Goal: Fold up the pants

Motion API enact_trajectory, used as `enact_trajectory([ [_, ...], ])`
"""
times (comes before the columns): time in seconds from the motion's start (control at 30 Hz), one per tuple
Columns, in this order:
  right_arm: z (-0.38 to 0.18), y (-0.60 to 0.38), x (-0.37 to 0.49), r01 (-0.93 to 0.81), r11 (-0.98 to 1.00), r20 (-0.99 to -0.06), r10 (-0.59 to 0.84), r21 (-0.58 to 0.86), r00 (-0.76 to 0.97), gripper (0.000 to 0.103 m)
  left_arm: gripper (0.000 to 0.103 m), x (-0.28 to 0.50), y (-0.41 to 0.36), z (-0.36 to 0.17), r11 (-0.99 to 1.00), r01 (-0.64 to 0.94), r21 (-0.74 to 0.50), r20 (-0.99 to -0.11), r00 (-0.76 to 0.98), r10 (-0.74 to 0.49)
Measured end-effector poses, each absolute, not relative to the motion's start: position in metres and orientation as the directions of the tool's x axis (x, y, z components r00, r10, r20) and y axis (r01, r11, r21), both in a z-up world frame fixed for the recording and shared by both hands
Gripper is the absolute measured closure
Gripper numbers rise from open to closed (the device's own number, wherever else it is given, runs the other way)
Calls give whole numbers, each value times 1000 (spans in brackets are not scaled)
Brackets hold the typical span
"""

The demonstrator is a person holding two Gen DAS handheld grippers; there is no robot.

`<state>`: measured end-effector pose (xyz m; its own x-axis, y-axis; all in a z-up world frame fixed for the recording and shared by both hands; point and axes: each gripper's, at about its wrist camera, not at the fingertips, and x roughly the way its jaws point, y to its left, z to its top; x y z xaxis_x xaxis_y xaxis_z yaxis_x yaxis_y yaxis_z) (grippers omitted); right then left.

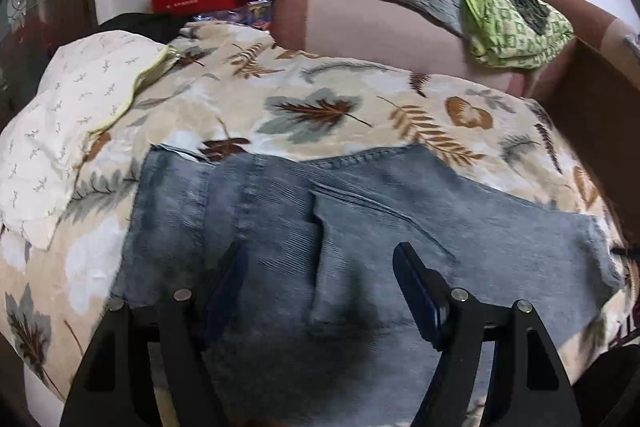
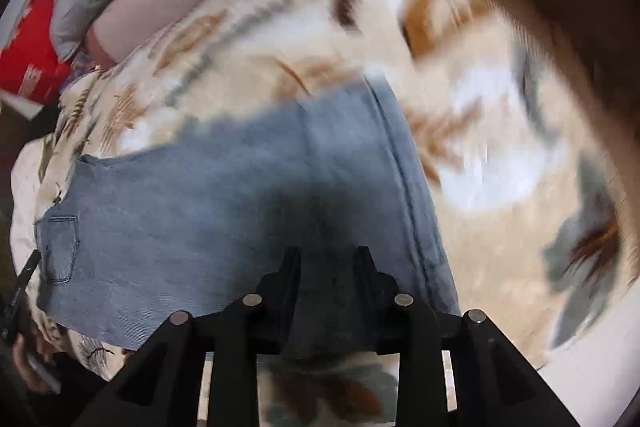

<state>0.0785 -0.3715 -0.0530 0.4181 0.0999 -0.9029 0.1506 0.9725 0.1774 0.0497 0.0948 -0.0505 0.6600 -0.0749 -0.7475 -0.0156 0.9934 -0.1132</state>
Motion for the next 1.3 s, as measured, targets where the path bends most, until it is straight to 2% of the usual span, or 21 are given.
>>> enact_trajectory([
  [0.1, -20, -289, 119, -95, 969, -867, 247, 229, 433, 72, 27, 49, 84, -60, 998, -14, -65, -778, 627, -42],
  [0.17, -21, -234, 153, -230, 918, -852, 387, 322, 354, 72, 27, 44, 84, -59, 999, -34, -4, -751, 661, 19],
  [0.27, -37, -158, 212, -324, 846, -834, 503, 423, 226, 72, 27, 38, 97, -60, 996, -84, 14, -721, 689, 69],
  [0.33, -51, -118, 250, -354, 817, -827, 535, 455, 173, 72, 27, 43, 104, -75, 996, -89, 18, -759, 648, 72],
  [0.4, -61, -91, 265, -370, 821, -848, 511, 434, 139, 72, 26, 46, 109, -90, 995, -96, 3, -790, 609, 61],
  [0.57, -95, -52, 286, -408, 842, -907, 414, 352, 71, 74, 19, 49, 112, -92, 996, -94, -8, -791, 609, 51],
  [0.63, -100, -45, 285, -439, 850, -930, 359, 292, 77, 99, 18, 50, 111, -93, 996, -92, -12, -793, 607, 47],
  [0.73, -87, -41, 285, -466, 862, -939, 305, 201, 158, 103, 15, 51, 109, -94, 997, -83, -3, -794, 606, 48],
  [0.9, -70, -55, 285, -445, 873, -923, 319, 198, 215, 102, 13, 54, 109, -94, 996, -85, -8, -798, 601, 45],
  [1.2, -101, -58, 293, -366, 886, -925, 354, 285, 138, 101, 13, 53, 109, -94, 997, -82, -9, -796, 604, 43],
  [1.27, -99, -61, 294, -363, 880, -916, 376, 306, 141, 99, 13, 53, 109, -94, 997, -80, -10, -796, 604, 41],
  [1.3, -98, -64, 293, -362, 878, -912, 384, 313, 143, 93, 13, 53, 109, -94, 997, -80, -10, -796, 604, 40],
])
